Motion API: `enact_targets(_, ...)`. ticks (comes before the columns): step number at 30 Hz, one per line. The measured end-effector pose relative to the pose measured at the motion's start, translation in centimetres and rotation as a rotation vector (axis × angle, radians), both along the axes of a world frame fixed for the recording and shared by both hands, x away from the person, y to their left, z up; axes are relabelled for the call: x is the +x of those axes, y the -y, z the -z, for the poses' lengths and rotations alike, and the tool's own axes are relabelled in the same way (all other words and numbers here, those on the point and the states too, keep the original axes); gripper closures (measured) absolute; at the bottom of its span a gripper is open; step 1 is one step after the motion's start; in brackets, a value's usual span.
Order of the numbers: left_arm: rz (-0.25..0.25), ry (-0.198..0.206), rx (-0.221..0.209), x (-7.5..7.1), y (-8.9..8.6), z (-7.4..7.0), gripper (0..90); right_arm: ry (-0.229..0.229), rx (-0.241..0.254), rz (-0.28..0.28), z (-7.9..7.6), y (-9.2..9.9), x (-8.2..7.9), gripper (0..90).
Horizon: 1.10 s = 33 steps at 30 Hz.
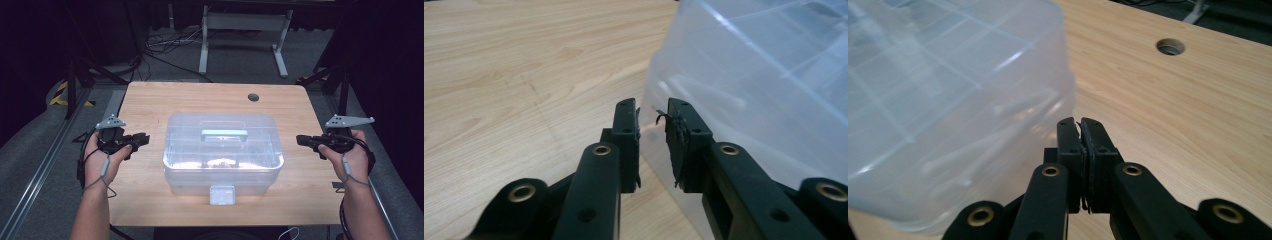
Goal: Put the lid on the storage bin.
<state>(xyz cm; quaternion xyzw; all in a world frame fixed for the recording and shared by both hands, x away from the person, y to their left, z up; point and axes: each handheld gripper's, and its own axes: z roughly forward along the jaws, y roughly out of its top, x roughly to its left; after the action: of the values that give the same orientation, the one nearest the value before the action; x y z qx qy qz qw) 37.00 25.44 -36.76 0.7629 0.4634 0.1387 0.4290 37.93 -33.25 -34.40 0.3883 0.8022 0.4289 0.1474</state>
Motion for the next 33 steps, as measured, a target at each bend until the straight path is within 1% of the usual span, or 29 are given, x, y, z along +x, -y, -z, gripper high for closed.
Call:
enact_targets(2,-0.014,0.008,0.017,0.3,-0.1,0.4,71.1,-0.005,-0.006,0.018,0.4,0.3,0.4,86.7)
enact_targets(3,-0.016,0.009,0.017,0.4,-0.1,0.6,70.5,0.0,-0.001,0.037,0.8,0.5,0.7,86.4)
enact_targets(7,-0.024,-0.006,0.069,0.9,0.0,1.5,67.7,0.002,-0.013,0.047,2.2,0.8,1.8,86.0)
enact_targets(8,-0.019,-0.019,0.085,1.0,0.0,1.8,67.2,-0.008,-0.016,0.051,2.6,0.9,2.1,85.5)
enact_targets(9,-0.014,-0.014,0.087,1.2,0.0,2.0,67.0,-0.012,-0.02,0.054,3.1,0.9,2.4,85.0)
enact_targets(11,0.001,-0.028,0.088,1.4,0.0,2.6,65.9,-0.015,-0.023,0.056,3.7,1.1,2.8,84.6)
enact_targets(12,0.013,-0.035,0.094,1.6,0.1,2.8,64.9,-0.026,-0.028,0.059,4.0,1.1,3.0,84.5)
enact_targets(13,0.017,-0.03,0.099,1.7,0.1,3.0,64.2,-0.022,-0.03,0.063,4.3,1.2,3.2,84.2)
enact_targets(15,0.031,-0.043,0.104,1.9,0.1,3.4,62.7,-0.035,-0.031,0.061,4.9,1.3,3.6,84.0)
enact_targets(17,0.029,-0.048,0.106,2.1,0.1,3.9,62.0,-0.036,-0.032,0.064,5.5,1.3,3.9,84.0)
enact_targets(18,0.031,-0.049,0.109,2.2,0.1,4.0,61.5,-0.038,-0.04,0.052,6.0,1.4,4.1,83.7)
enact_targets(21,0.033,-0.059,0.117,2.5,0.1,4.5,60.5,-0.045,-0.052,0.052,6.8,1.3,4.4,83.6)
enact_targets(23,0.031,-0.068,0.117,2.6,0.1,5.0,60.0,-0.047,-0.054,0.052,7.4,1.3,4.6,83.5)
enact_targets(24,0.029,-0.079,0.117,2.7,0.1,5.3,60.0,-0.046,-0.057,0.052,7.6,1.4,4.7,83.3)
enact_targets(25,0.031,-0.08,0.124,2.8,0.1,5.5,60.5,-0.05,-0.056,0.055,7.9,1.4,4.8,82.7)
enact_targets(26,0.027,-0.089,0.124,2.8,0.2,5.7,60.6,-0.048,-0.061,0.061,8.1,1.4,4.9,82.1)
enact_targets(27,0.03,-0.083,0.137,2.9,0.2,5.9,60.6,-0.057,-0.065,0.072,8.4,1.5,4.9,81.9)
enact_targets(29,0.031,-0.096,0.13,2.9,0.3,6.4,60.8,-0.053,-0.065,0.079,8.9,1.8,5.1,82.2)
enact_targets(31,0.034,-0.085,0.142,2.9,0.3,6.7,60.8,-0.045,-0.069,0.084,9.4,2.0,5.2,82.4)
enact_targets(32,0.037,-0.088,0.156,2.8,0.3,6.9,60.8,-0.045,-0.067,0.087,9.6,2.2,5.2,82.6)
enact_targets(33,0.042,-0.08,0.166,2.8,0.3,7.1,60.7,-0.041,-0.064,0.088,9.7,2.3,5.2,82.6)
